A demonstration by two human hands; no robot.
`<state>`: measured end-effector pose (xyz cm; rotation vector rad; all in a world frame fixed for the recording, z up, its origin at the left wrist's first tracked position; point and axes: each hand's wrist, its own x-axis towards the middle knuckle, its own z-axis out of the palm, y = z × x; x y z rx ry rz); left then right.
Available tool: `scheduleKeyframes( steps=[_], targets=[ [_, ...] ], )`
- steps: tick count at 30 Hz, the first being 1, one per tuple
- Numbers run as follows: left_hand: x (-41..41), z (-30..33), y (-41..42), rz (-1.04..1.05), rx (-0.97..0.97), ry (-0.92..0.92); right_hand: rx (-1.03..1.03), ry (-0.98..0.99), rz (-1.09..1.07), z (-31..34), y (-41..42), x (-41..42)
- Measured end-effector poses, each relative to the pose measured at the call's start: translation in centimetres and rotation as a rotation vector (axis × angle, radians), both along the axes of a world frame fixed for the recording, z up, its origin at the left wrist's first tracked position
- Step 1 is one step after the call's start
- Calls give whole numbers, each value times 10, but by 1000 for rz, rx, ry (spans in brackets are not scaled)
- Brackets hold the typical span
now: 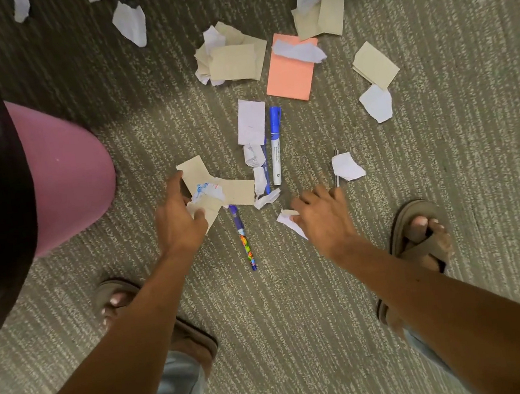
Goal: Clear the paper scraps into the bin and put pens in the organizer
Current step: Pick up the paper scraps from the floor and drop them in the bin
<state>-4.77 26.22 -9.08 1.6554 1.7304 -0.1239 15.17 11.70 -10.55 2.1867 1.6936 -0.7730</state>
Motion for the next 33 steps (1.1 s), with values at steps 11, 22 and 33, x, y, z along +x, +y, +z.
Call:
scheduleKeyframes(
  steps=[11, 22, 33],
  targets=[
    [-4, 16, -9, -108, -99, -31, 304, 305, -713, 30, -26, 31],
    [49, -2, 15, -836, 67, 178, 176, 170, -868, 2, 2, 83],
    [36, 0, -1, -578, -6, 9, 403, 332, -998, 22, -11, 66]
  ],
)
